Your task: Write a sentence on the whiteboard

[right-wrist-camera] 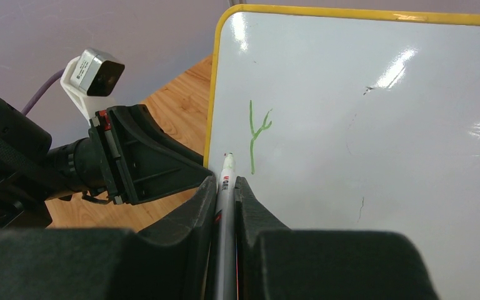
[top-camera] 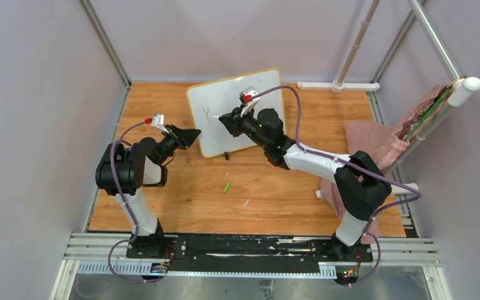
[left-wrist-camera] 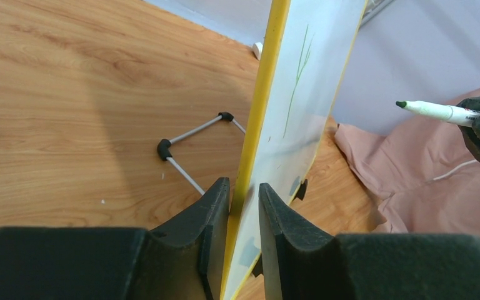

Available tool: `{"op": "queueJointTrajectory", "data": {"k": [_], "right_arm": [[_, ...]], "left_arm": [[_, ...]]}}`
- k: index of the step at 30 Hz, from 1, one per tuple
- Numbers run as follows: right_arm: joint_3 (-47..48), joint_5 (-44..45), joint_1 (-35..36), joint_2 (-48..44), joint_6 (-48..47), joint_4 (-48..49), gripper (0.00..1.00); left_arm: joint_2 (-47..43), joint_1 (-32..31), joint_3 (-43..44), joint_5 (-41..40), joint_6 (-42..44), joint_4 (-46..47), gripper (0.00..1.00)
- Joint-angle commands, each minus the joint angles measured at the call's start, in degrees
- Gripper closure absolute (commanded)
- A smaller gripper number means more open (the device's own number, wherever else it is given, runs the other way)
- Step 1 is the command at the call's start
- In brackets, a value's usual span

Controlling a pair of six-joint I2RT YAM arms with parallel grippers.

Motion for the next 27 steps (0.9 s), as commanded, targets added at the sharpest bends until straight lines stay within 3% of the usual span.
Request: {"op": "queueJointTrajectory", "data": {"k": [1, 9, 27], "right_arm": [[1.58, -0.95, -0.57, -0.53, -0.5, 1.04, 1.0], [1.08, -0.16, -0.57, 0.0, -1.88, 1.11, 1.0], [2.33, 2.96, -0.62, 4.13, -4.95, 1.61, 1.0]], "left_arm": [[0.37, -0.25, -0.75, -0.25, 1.83, 2.93, 0.72], [1.06, -0.32, -0.84, -0.23, 2.01, 3.0, 0.81], [2.15, -1.51, -1.45, -0.49, 3.45, 3.04, 0.88]]}}
